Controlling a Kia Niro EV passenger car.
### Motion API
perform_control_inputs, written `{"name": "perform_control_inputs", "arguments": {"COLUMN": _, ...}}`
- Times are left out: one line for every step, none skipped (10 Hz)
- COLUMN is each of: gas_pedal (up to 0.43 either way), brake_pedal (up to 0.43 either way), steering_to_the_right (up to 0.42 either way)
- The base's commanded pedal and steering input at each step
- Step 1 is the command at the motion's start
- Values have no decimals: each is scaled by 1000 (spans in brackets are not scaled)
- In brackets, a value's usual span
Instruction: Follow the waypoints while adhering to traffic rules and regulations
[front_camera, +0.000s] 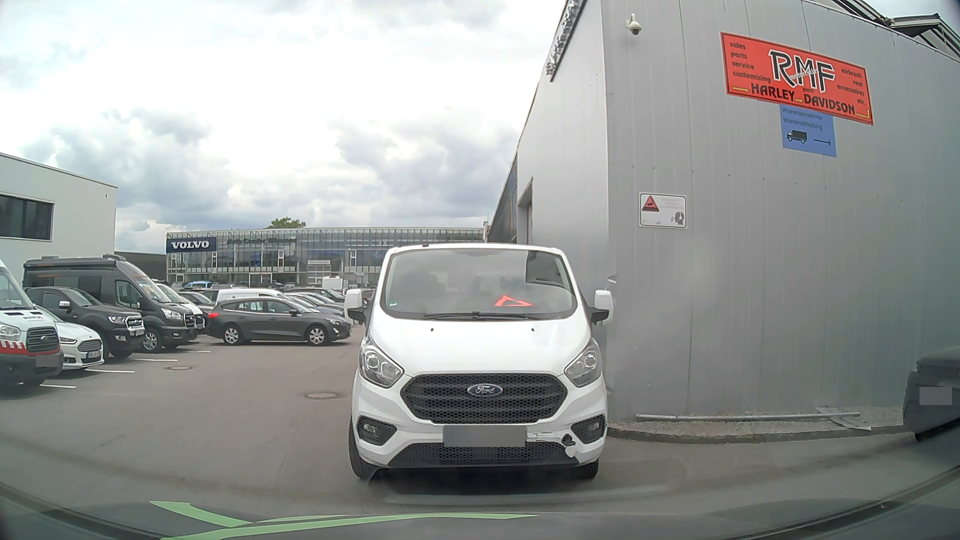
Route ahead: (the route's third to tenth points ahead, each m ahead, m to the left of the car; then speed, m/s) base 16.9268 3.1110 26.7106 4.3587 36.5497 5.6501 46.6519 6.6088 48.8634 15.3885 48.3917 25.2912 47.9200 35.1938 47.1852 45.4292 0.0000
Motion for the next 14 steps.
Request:
{"name": "perform_control_inputs", "arguments": {"gas_pedal": 0, "brake_pedal": 470, "steering_to_the_right": -463}}
{"name": "perform_control_inputs", "arguments": {"gas_pedal": 0, "brake_pedal": 470, "steering_to_the_right": -462}}
{"name": "perform_control_inputs", "arguments": {"gas_pedal": 0, "brake_pedal": 476, "steering_to_the_right": -462}}
{"name": "perform_control_inputs", "arguments": {"gas_pedal": 0, "brake_pedal": 476, "steering_to_the_right": -462}}
{"name": "perform_control_inputs", "arguments": {"gas_pedal": 0, "brake_pedal": 476, "steering_to_the_right": -462}}
{"name": "perform_control_inputs", "arguments": {"gas_pedal": 0, "brake_pedal": 470, "steering_to_the_right": -462}}
{"name": "perform_control_inputs", "arguments": {"gas_pedal": 0, "brake_pedal": 470, "steering_to_the_right": -462}}
{"name": "perform_control_inputs", "arguments": {"gas_pedal": 0, "brake_pedal": 470, "steering_to_the_right": -462}}
{"name": "perform_control_inputs", "arguments": {"gas_pedal": 0, "brake_pedal": 470, "steering_to_the_right": -462}}
{"name": "perform_control_inputs", "arguments": {"gas_pedal": 0, "brake_pedal": 476, "steering_to_the_right": -462}}
{"name": "perform_control_inputs", "arguments": {"gas_pedal": 0, "brake_pedal": 470, "steering_to_the_right": -462}}
{"name": "perform_control_inputs", "arguments": {"gas_pedal": 0, "brake_pedal": 470, "steering_to_the_right": -463}}
{"name": "perform_control_inputs", "arguments": {"gas_pedal": 0, "brake_pedal": 470, "steering_to_the_right": -462}}
{"name": "perform_control_inputs", "arguments": {"gas_pedal": 0, "brake_pedal": 470, "steering_to_the_right": -462}}
